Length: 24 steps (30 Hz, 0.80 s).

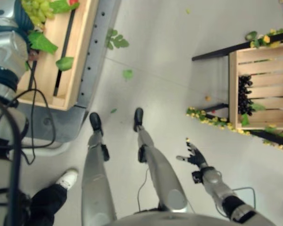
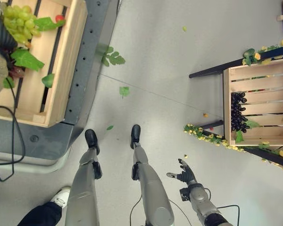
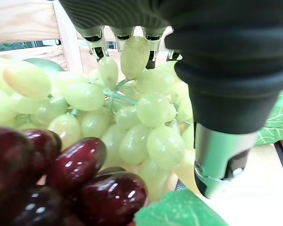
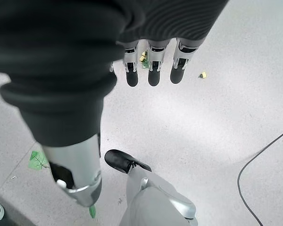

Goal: Pick up the fruits from the basket on one side to the basket on the other side

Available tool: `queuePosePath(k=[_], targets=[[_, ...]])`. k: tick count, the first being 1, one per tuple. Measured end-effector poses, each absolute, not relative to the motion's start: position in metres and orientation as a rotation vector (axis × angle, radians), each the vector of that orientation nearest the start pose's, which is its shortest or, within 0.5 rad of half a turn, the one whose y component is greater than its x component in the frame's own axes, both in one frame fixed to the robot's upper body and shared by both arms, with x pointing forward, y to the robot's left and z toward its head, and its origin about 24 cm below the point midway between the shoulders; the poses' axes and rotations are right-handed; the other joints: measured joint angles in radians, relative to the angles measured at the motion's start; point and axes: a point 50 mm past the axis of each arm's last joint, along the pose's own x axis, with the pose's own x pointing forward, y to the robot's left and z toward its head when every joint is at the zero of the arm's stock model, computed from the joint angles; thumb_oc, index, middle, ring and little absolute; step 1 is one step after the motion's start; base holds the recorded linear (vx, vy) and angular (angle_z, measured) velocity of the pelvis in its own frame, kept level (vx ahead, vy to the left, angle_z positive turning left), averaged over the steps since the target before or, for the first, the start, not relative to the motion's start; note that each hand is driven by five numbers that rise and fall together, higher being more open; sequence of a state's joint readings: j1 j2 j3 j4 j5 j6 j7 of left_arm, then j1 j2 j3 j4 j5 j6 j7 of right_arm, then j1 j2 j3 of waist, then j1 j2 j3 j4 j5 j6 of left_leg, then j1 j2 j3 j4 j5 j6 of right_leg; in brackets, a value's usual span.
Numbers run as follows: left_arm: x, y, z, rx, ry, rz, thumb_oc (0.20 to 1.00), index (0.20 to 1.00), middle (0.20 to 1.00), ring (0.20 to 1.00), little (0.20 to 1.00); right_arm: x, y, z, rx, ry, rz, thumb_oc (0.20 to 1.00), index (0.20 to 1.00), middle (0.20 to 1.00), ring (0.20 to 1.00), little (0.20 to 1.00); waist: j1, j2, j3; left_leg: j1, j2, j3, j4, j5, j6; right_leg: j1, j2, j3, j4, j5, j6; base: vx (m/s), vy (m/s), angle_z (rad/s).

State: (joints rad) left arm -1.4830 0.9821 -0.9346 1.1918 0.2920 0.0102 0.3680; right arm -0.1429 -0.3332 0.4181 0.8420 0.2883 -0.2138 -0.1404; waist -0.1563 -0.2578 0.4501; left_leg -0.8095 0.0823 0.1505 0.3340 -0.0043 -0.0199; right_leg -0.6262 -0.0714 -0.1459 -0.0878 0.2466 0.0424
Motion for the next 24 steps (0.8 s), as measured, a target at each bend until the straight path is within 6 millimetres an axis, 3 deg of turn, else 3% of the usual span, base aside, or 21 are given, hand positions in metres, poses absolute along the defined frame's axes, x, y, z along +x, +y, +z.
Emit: queuePosePath(k=[5, 18, 19, 20, 21, 24], targets=[[0.366, 0.33, 0.349, 1.597, -0.22, 0.751, 1.0, 1.0, 1.0, 1.0, 1.0, 0.22, -0.197, -0.088, -0.265, 0.541, 0.038, 1.0, 1.0, 1.0, 1.0, 1.0, -0.001, -0.019, -0.017, -0.021, 0.001, 0.0, 0.027, -0.013, 0.006, -0.009, -0.001, -0.001, 0.0, 0.003, 0.004, 0.03, 0.019, -0.01], [0.365, 0.328, 0.357, 1.606, -0.242, 0.774, 1.0, 1.0, 1.0, 1.0, 1.0, 0.226, -0.188, -0.081, -0.252, 0.484, 0.069, 1.0, 1.0, 1.0, 1.0, 1.0, -0.021, -0.031, -0.033, -0.078, 0.001, -0.001, 0.081, -0.035, 0.018, -0.04, -0.004, 0.002, 0.0, 0.014, 0.018, 0.0, 0.0, 0.0], [0.365, 0.328, 0.357, 1.607, -0.242, 0.773, 0.865, 0.865, 0.865, 0.865, 0.865, 0.226, -0.188, -0.08, -0.252, 0.483, 0.07, 1.0, 1.0, 1.0, 1.0, 1.0, -0.021, -0.032, -0.033, -0.078, 0.001, 0.0, 0.082, -0.035, 0.02, -0.04, -0.006, 0.003, 0.0, 0.015, 0.019, 0.0, 0.0, 0.0], [0.365, 0.327, 0.357, 1.608, -0.242, 0.772, 0.865, 0.865, 0.865, 0.865, 0.865, 0.226, -0.188, -0.08, -0.252, 0.481, 0.071, 1.0, 1.0, 1.0, 1.0, 1.0, -0.02, -0.032, -0.033, -0.078, 0.0, 0.001, 0.083, -0.036, 0.021, -0.04, -0.006, 0.005, 0.0, 0.015, 0.019, 0.0, 0.0, 0.0], [0.366, 0.326, 0.357, 1.61, -0.245, 0.767, 0.2, 0.2, 0.2, 0.2, 0.2, 0.226, -0.188, -0.08, -0.251, 0.48, 0.071, 1.0, 1.0, 1.0, 1.0, 1.0, -0.019, -0.032, -0.033, -0.079, 0.001, 0.001, 0.087, -0.037, 0.021, -0.04, -0.006, 0.005, 0.0, 0.015, 0.02, 0.0, 0.0, 0.0], [0.367, 0.322, 0.359, 1.595, -0.268, 0.775, 0.2, 0.2, 0.2, 0.2, 0.2, 0.226, -0.188, -0.08, -0.251, 0.478, 0.071, 1.0, 1.0, 1.0, 1.0, 1.0, -0.019, -0.032, -0.033, -0.08, 0.001, 0.001, 0.09, -0.038, 0.021, -0.04, -0.007, 0.006, -0.001, 0.012, 0.024, 0.0, 0.0, 0.0]])
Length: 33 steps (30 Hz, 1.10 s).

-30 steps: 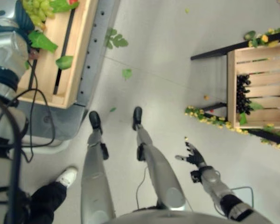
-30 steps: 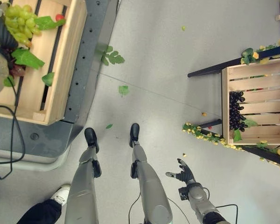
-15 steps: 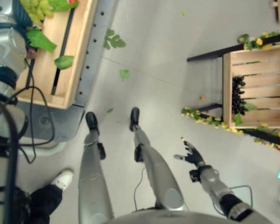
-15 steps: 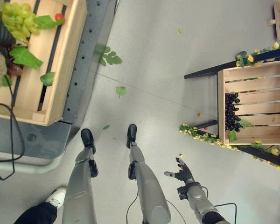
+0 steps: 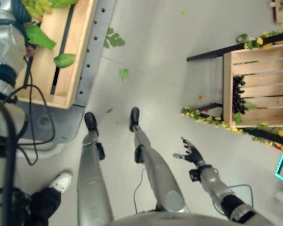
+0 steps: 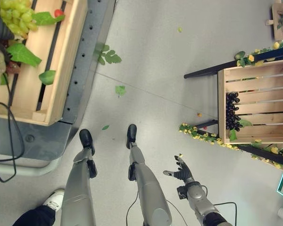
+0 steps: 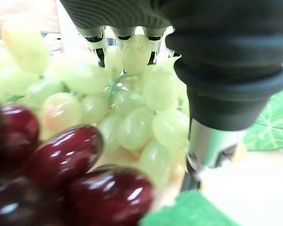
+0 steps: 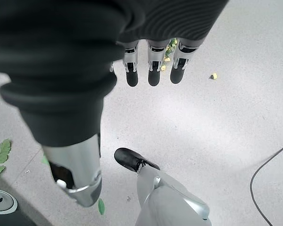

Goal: Pick up the fruits from the basket on one side to the basket on the other side

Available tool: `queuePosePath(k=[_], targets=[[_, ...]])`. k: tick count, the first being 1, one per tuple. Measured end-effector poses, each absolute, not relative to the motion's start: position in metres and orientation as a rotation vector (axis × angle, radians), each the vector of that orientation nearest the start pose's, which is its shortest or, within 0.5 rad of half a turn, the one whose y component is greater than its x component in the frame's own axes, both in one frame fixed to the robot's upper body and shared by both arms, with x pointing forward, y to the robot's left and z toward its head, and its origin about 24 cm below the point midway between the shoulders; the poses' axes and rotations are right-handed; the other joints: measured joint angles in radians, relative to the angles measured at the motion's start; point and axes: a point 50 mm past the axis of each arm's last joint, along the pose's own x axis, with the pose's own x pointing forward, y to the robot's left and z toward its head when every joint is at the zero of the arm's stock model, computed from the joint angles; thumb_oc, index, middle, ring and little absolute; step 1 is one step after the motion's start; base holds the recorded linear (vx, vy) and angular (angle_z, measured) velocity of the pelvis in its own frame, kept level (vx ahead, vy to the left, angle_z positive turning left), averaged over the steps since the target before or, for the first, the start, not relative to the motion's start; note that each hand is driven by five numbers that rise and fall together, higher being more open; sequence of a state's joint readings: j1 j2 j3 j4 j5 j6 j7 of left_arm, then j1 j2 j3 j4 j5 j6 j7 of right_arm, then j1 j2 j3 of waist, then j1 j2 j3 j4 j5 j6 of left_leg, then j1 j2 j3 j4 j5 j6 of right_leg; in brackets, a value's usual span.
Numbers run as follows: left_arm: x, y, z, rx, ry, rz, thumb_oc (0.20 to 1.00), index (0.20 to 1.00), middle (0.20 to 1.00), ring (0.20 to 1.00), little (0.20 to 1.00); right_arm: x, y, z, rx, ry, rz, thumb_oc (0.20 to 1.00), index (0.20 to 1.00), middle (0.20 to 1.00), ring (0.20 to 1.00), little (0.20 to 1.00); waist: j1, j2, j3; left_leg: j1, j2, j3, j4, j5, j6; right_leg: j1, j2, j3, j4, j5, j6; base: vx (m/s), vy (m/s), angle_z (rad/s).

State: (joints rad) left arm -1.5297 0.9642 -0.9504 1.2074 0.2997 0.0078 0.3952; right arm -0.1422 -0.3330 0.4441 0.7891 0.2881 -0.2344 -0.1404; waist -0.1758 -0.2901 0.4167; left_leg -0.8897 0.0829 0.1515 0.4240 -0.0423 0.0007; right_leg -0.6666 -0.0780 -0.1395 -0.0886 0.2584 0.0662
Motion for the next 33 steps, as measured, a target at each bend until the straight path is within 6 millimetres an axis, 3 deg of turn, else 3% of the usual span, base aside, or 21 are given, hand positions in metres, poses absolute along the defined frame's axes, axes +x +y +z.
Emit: queuePosePath(k=[4, 12, 32, 33], targets=[[0.365, 0.321, 0.368, 1.556, -0.29, 0.801, 0.2, 0.2, 0.2, 0.2, 0.2, 0.226, -0.188, -0.08, -0.251, 0.478, 0.071, 1.0, 1.0, 1.0, 1.0, 1.0, -0.001, 0.0, 0.0, 0.0, 0.001, 0.003, 0.001, -0.002, -0.001, -0.001, 0.0, 0.002, -0.001, -0.006, 0.004, 0.0, 0.0, 0.0], [0.365, 0.322, 0.368, 1.55, -0.28, 0.794, 0.2, 0.2, 0.2, 0.2, 0.2, 0.227, -0.188, -0.08, -0.251, 0.477, 0.071, 1.0, 1.0, 1.0, 1.0, 1.0, 0.0, 0.0, 0.0, 0.001, 0.001, -0.003, 0.001, -0.005, -0.002, 0.0, 0.002, 0.002, 0.0, 0.003, -0.004, 0.0, 0.0, 0.0], [0.371, 0.321, 0.35, 1.505, -0.255, 0.731, 0.2, 0.2, 0.2, 0.2, 0.2, 0.226, -0.188, -0.08, -0.252, 0.478, 0.071, 1.0, 1.0, 1.0, 1.0, 1.0, 0.001, 0.001, 0.0, 0.021, 0.002, -0.002, 0.002, -0.004, 0.0, 0.018, 0.002, 0.002, 0.001, 0.007, -0.007, 0.0, 0.0, 0.0], [0.371, 0.321, 0.35, 1.505, -0.254, 0.731, 0.903, 0.903, 0.903, 0.903, 0.903, 0.226, -0.188, -0.08, -0.253, 0.478, 0.071, 1.0, 1.0, 1.0, 1.0, 1.0, 0.001, 0.001, 0.0, 0.022, 0.002, -0.002, 0.002, -0.003, 0.001, 0.018, 0.002, 0.002, 0.001, 0.007, -0.007, 0.0, 0.0, 0.0]])
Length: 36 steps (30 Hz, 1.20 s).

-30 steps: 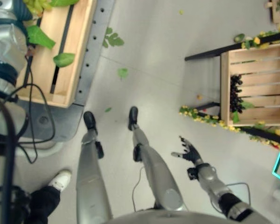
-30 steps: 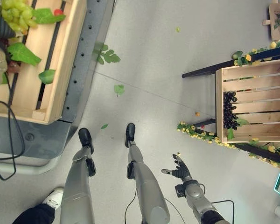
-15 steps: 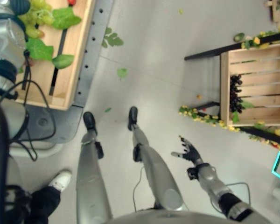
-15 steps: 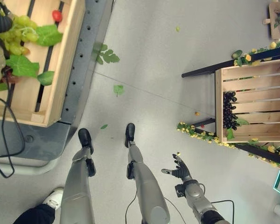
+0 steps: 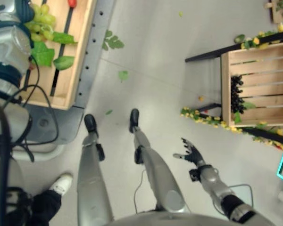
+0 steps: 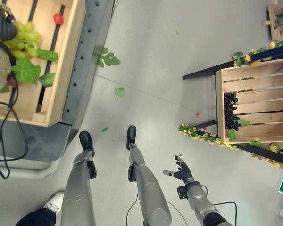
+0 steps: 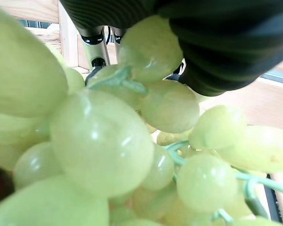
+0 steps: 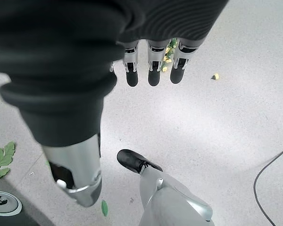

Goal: Pick up the fruits from the basket on one side to the basket on the other side

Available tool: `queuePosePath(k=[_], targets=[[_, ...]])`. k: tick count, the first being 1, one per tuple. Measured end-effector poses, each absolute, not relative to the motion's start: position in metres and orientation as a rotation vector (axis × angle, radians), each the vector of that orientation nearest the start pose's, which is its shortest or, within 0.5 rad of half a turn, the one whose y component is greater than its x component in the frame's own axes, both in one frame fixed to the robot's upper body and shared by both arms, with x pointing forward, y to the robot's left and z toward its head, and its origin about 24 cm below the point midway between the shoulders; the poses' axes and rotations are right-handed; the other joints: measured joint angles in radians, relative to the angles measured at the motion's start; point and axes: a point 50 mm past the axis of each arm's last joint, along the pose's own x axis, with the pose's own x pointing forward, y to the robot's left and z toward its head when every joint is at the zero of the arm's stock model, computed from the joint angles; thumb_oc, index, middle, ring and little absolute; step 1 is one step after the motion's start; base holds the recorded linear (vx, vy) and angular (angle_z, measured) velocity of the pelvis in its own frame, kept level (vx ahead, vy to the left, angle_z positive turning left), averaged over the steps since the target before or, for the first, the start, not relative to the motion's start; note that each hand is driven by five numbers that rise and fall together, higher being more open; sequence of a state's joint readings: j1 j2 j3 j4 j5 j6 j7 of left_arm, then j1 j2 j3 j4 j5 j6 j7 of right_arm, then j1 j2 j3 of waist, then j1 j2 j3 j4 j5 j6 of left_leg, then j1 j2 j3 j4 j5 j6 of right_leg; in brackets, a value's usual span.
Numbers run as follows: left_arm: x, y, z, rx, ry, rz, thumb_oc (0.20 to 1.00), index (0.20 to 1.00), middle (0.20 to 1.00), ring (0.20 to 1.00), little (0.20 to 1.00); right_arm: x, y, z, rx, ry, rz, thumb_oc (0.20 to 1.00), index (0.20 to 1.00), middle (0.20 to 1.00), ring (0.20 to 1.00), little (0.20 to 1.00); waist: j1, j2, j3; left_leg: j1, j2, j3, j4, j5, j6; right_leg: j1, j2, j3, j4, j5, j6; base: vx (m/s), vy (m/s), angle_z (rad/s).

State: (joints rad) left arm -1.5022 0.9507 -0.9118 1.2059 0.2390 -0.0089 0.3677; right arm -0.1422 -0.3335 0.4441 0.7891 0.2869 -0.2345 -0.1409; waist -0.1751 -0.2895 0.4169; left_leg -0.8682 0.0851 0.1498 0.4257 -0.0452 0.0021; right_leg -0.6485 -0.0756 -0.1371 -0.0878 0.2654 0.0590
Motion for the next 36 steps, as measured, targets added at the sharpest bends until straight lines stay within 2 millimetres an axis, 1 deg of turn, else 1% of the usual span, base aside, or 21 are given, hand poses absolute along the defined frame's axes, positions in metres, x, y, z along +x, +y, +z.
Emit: queuePosePath(k=[1, 7, 9, 12, 15, 18, 22, 24, 30, 32, 34, 36], targets=[[0.371, 0.321, 0.35, 1.505, -0.252, 0.73, 1.0, 1.0, 1.0, 1.0, 1.0, 0.226, -0.188, -0.08, -0.253, 0.478, 0.071, 1.0, 1.0, 1.0, 1.0, 1.0, 0.0, 0.0, 0.0, 0.001, 0.0, 0.0, 0.0, 0.0, 0.001, 0.0, 0.0, 0.0, 0.0, 0.0, 0.0, 0.0, 0.0, 0.0], [0.372, 0.32, 0.349, 1.519, -0.247, 0.716, 1.0, 1.0, 1.0, 1.0, 1.0, 0.226, -0.188, -0.08, -0.253, 0.479, 0.071, 1.0, 1.0, 1.0, 1.0, 1.0, 0.004, 0.001, 0.001, 0.008, 0.0, 0.002, 0.0, -0.001, -0.001, 0.004, -0.001, 0.004, 0.0, 0.0, 0.0, 0.0, 0.0, 0.0], [0.373, 0.319, 0.344, 1.528, -0.243, 0.695, 1.0, 1.0, 1.0, 1.0, 1.0, 0.226, -0.188, -0.08, -0.253, 0.479, 0.07, 1.0, 1.0, 1.0, 1.0, 1.0, 0.009, 0.003, 0.002, 0.019, -0.001, 0.004, -0.005, -0.001, -0.001, 0.011, -0.002, 0.007, -0.001, 0.0, 0.0, 0.0, 0.003, -0.02], [0.377, 0.311, 0.334, 1.554, -0.262, 0.641, 1.0, 1.0, 1.0, 1.0, 1.0, 0.226, -0.188, -0.08, -0.254, 0.478, 0.069, 1.0, 1.0, 1.0, 1.0, 1.0, 0.028, 0.009, 0.007, 0.029, -0.001, 0.01, -0.014, 0.0, -0.001, 0.014, -0.004, 0.014, -0.001, -0.001, 0.0, 0.0, -0.001, -0.03], [0.377, 0.31, 0.331, 1.564, -0.273, 0.622, 1.0, 1.0, 1.0, 1.0, 1.0, 0.227, -0.188, -0.08, -0.254, 0.477, 0.069, 1.0, 1.0, 1.0, 1.0, 1.0, 0.029, 0.013, 0.009, 0.031, -0.001, 0.01, -0.016, 0.001, 0.001, 0.015, -0.004, 0.014, -0.001, -0.001, 0.0, 0.0, 0.0, 0.0], [0.377, 0.308, 0.329, 1.56, -0.282, 0.609, 1.0, 1.0, 1.0, 1.0, 1.0, 0.226, -0.189, -0.08, -0.254, 0.478, 0.068, 1.0, 1.0, 1.0, 1.0, 1.0, 0.031, 0.017, 0.013, 0.031, -0.002, 0.01, -0.018, 0.003, 0.003, 0.015, -0.005, 0.013, -0.001, -0.001, 0.0, 0.0, 0.0, 0.0], [0.378, 0.305, 0.329, 1.547, -0.3, 0.594, 1.0, 1.0, 1.0, 1.0, 1.0, 0.226, -0.189, -0.08, -0.254, 0.478, 0.068, 1.0, 1.0, 1.0, 1.0, 1.0, 0.043, 0.041, 0.03, 0.032, -0.003, 0.01, -0.02, 0.003, 0.003, 0.016, -0.005, 0.012, -0.001, -0.001, 0.0, 0.0, 0.0, 0.0], [0.378, 0.304, 0.328, 1.548, -0.301, 0.584, 1.0, 1.0, 1.0, 1.0, 1.0, 0.226, -0.189, -0.08, -0.254, 0.478, 0.067, 1.0, 1.0, 1.0, 1.0, 1.0, 0.047, 0.048, 0.035, 0.034, -0.003, 0.01, -0.022, 0.003, 0.004, 0.016, -0.005, 0.012, -0.001, -0.001, 0.0, 0.0, 0.0, 0.0], [0.379, 0.3, 0.327, 1.544, -0.308, 0.56, 1.0, 1.0, 1.0, 1.0, 1.0, 0.227, -0.19, -0.08, -0.254, 0.478, 0.064, 1.0, 1.0, 1.0, 1.0, 1.0, 0.051, 0.05, 0.036, 0.035, -0.004, 0.01, -0.025, 0.005, 0.005, 0.017, -0.006, 0.012, -0.001, -0.001, 0.0, 0.0, 0.0, 0.0], [0.375, 0.296, 0.327, 1.544, -0.347, 0.517, 1.0, 1.0, 1.0, 1.0, 1.0, 0.226, -0.19, -0.08, -0.255, 0.481, 0.062, 1.0, 1.0, 1.0, 1.0, 1.0, 0.052, 0.051, 0.037, 0.036, -0.005, 0.01, -0.027, 0.006, 0.007, 0.017, -0.007, 0.012, -0.001, -0.001, 0.0, 0.0, 0.0, 0.0], [0.367, 0.296, 0.319, 1.484, -0.394, 0.477, 1.0, 1.0, 1.0, 1.0, 1.0, 0.227, -0.192, -0.079, -0.251, 0.48, 0.053, 1.0, 1.0, 1.0, 1.0, 1.0, 0.055, 0.056, 0.04, 0.039, -0.006, 0.011, -0.03, 0.006, 0.007, 0.017, -0.008, 0.012, -0.001, -0.001, 0.0, 0.0, 0.0, 0.0], [0.364, 0.299, 0.312, 1.462, -0.397, 0.47, 1.0, 1.0, 1.0, 1.0, 1.0, 0.227, -0.194, -0.079, -0.247, 0.478, 0.043, 1.0, 1.0, 1.0, 1.0, 1.0, 0.062, 0.06, 0.043, 0.04, -0.006, 0.011, -0.033, 0.009, 0.007, 0.018, -0.008, 0.012, -0.001, -0.001, 0.0, 0.0, 0.0, 0.0]])
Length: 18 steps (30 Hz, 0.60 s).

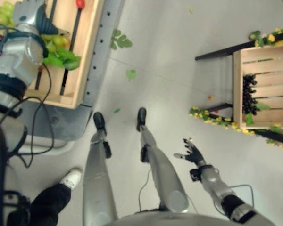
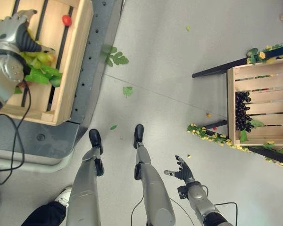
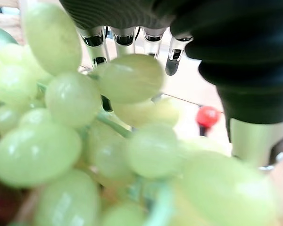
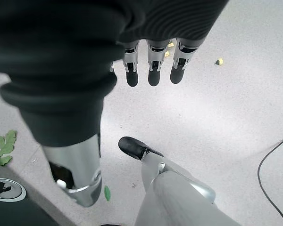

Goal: Pick up the fruits from the basket on one side to the basket on the other side

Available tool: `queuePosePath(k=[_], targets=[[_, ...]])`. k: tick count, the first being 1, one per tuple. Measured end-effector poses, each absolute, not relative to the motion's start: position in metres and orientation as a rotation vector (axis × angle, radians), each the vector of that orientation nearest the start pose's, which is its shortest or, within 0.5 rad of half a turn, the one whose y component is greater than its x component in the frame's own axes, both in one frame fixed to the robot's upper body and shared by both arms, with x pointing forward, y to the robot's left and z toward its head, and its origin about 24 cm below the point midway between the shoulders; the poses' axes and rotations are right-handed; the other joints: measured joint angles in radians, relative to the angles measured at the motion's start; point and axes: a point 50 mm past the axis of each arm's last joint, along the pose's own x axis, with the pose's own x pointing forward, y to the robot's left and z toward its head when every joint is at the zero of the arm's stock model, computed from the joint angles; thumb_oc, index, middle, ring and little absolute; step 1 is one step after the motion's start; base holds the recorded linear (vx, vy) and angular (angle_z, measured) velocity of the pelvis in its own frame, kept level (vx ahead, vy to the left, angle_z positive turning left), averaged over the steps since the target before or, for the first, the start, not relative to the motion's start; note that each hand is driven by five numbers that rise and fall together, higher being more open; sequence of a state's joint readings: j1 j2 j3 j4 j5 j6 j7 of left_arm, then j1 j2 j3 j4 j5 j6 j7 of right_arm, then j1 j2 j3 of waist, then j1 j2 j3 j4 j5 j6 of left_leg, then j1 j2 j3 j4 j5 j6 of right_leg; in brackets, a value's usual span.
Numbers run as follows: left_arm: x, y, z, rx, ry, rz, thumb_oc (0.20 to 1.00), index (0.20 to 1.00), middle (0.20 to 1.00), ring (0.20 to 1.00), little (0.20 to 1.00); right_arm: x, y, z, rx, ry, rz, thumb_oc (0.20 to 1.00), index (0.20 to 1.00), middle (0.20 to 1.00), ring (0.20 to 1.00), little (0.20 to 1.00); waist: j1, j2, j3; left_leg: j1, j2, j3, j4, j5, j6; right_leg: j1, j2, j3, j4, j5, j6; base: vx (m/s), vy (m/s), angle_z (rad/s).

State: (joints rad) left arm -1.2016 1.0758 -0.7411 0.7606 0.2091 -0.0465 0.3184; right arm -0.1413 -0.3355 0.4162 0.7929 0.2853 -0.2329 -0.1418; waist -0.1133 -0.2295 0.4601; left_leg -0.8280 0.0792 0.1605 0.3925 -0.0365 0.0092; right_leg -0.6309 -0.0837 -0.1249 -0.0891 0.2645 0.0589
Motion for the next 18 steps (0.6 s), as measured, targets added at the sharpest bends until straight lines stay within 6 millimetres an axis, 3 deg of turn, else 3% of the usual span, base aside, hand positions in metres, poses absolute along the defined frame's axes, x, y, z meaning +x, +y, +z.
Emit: queuePosePath(k=[6, 18], targets=[[0.351, 0.3, 0.307, 1.328, -0.484, 0.502, 1.0, 1.0, 1.0, 1.0, 1.0, 0.229, -0.196, -0.077, -0.244, 0.471, 0.031, 1.0, 1.0, 1.0, 1.0, 1.0, 0.02, 0.016, 0.011, 0.011, -0.004, 0.0, -0.017, 0.009, -0.001, 0.004, -0.002, 0.0, 0.0, 0.0, 0.0, 0.0, 0.0, 0.0], [0.331, 0.307, 0.286, 1.249, -0.517, 0.505, 1.0, 1.0, 1.0, 1.0, 1.0, 0.23, -0.204, -0.074, -0.25, 0.46, 0.0, 1.0, 1.0, 1.0, 1.0, 1.0, 0.022, 0.024, 0.018, 0.016, -0.007, -0.004, -0.028, 0.011, -0.002, 0.007, -0.004, -0.004, -0.001, -0.001, 0.0, 0.0, -0.002, 0.01]])
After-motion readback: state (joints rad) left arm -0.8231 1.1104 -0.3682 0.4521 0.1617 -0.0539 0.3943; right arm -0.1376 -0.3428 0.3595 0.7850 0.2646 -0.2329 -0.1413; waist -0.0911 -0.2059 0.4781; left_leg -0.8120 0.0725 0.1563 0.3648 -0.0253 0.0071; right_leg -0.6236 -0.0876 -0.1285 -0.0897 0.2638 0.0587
